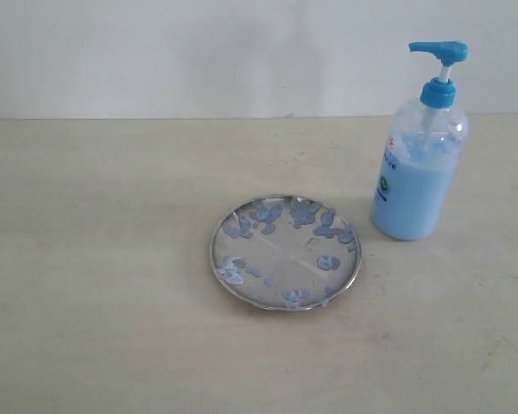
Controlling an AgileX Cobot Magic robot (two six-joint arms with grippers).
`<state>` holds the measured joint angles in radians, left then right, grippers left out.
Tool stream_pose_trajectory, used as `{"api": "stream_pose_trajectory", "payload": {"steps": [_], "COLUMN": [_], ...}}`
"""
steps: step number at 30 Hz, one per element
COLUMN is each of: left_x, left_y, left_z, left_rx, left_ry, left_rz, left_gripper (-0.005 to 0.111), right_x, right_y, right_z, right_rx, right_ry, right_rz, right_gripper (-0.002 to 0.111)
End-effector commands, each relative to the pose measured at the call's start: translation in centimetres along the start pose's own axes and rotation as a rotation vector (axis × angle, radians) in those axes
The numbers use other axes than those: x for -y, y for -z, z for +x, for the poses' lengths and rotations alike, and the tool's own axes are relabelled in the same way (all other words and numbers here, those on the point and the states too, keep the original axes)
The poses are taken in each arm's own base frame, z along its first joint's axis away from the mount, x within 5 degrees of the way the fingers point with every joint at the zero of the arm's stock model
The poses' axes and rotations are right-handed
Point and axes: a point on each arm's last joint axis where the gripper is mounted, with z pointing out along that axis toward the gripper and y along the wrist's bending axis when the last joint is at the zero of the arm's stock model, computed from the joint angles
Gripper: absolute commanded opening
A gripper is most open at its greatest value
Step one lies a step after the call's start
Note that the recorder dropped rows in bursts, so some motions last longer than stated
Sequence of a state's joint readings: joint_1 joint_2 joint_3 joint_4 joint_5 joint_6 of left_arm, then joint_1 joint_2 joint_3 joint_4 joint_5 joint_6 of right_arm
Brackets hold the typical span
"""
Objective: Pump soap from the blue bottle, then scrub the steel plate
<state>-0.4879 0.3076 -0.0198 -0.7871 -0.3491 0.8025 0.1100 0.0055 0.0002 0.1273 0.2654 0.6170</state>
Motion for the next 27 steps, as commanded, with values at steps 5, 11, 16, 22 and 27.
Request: {"api": "stream_pose_trajectory", "payload": {"steps": [5, 11, 16, 22, 27], "left_x": [-0.2, 0.3, -0.6, -1.7, -1.7], "left_y": [2.4, 2.8, 2.8, 3.1, 3.3], "left_z": [1.8, 2.7, 1.7, 0.5, 3.2], "left_rx": [-0.103, -0.176, -0.071, 0.047, -0.209], "left_ry": [0.135, 0.209, 0.092, -0.033, 0.264], "left_rz": [-0.109, -0.123, -0.211, -0.329, -0.369], "left_gripper": [0.004, 0.004, 0.004, 0.004, 0.004], "right_x": [-0.1, -0.1, -0.1, -0.1, -0.1], "right_y": [0.0, 0.0, 0.0, 0.0, 0.0], "right_z": [-0.1, -0.1, -0.1, -0.1, -0.1], "right_rx": [0.009, 0.009, 0.009, 0.009, 0.009], "right_ry": [0.008, 0.007, 0.007, 0.007, 0.007], "right_rz": [-0.008, -0.008, -0.008, -0.008, -0.008], "right_gripper": [0.001, 0.001, 0.001, 0.001, 0.001]}}
